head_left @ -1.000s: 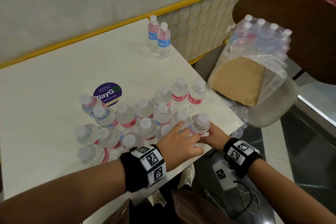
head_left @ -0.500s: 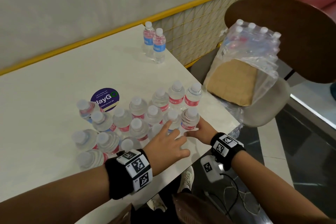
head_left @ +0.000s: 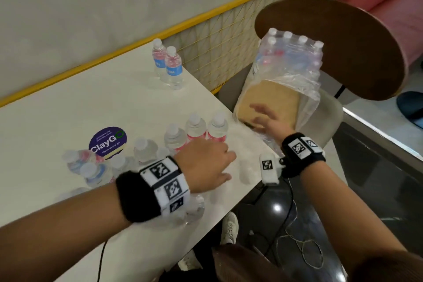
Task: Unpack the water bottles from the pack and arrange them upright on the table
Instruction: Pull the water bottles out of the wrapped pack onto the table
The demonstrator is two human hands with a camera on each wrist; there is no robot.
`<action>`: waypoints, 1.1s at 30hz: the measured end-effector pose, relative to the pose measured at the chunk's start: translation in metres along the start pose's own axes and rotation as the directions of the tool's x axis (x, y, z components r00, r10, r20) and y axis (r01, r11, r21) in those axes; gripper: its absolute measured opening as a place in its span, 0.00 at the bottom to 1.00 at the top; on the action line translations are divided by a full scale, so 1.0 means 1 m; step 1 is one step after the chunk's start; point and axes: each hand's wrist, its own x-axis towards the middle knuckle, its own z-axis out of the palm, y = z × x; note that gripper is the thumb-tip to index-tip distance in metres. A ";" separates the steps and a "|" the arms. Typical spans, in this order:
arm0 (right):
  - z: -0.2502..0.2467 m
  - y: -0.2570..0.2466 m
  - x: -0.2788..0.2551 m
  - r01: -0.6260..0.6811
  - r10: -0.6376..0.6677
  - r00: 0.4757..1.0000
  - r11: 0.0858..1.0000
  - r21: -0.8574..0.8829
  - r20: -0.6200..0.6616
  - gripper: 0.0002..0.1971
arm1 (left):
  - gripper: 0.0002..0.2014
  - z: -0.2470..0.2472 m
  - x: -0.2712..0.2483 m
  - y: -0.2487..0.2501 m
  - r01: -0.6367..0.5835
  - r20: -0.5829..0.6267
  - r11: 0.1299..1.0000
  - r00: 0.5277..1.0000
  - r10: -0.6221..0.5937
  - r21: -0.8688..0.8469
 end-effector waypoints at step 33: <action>-0.060 -0.032 0.077 -0.050 0.035 0.997 0.971 -0.234 -0.068 0.15 | 0.21 -0.055 0.247 -0.058 0.206 -0.284 0.879 0.894 -0.348 -0.429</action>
